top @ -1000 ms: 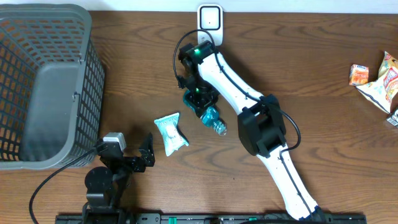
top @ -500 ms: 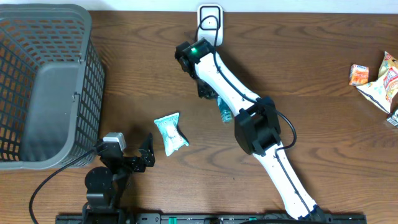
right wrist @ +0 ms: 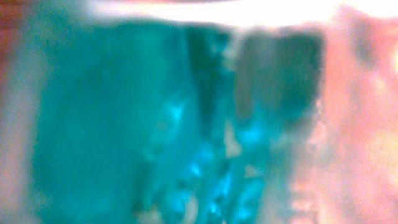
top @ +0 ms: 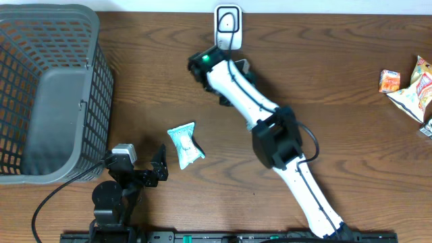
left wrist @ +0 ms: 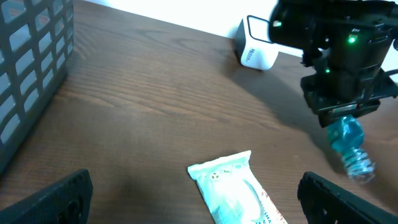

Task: Scan the item barcode
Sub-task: 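Carry the teal bottle to the right edge and release it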

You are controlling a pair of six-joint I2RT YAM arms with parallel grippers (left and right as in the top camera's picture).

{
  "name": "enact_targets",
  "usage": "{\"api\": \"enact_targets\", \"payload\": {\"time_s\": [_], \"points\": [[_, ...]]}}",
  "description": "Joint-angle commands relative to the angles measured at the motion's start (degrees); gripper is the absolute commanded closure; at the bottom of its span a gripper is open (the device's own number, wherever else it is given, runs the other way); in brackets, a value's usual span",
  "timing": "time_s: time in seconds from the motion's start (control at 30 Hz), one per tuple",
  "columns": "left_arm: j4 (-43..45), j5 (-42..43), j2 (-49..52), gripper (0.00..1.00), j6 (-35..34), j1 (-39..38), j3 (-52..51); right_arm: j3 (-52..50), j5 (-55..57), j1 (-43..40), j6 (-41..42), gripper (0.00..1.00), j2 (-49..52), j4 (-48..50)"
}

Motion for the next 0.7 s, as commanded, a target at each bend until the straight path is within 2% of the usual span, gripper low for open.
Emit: {"api": "enact_targets", "payload": {"time_s": [0.0, 0.3, 0.47, 0.67], "points": [[-1.05, 0.28, -0.33, 0.02, 0.13, -0.22, -1.11, 1.18, 1.25, -6.05, -7.69, 0.99, -0.24, -0.26], [-1.05, 0.28, -0.31, 0.02, 0.13, -0.22, -1.11, 1.18, 1.29, -23.82, -19.12, 0.99, -2.14, -0.26], [-1.05, 0.28, -0.31, 0.02, 0.13, -0.22, -1.11, 0.94, 7.58, -34.05, -26.71, 0.99, -2.23, -0.26], [-1.05, 0.28, -0.33, 0.02, 0.13, -0.22, -1.11, 0.94, 13.99, -43.41, -26.86, 0.99, -2.23, -0.26]]}}
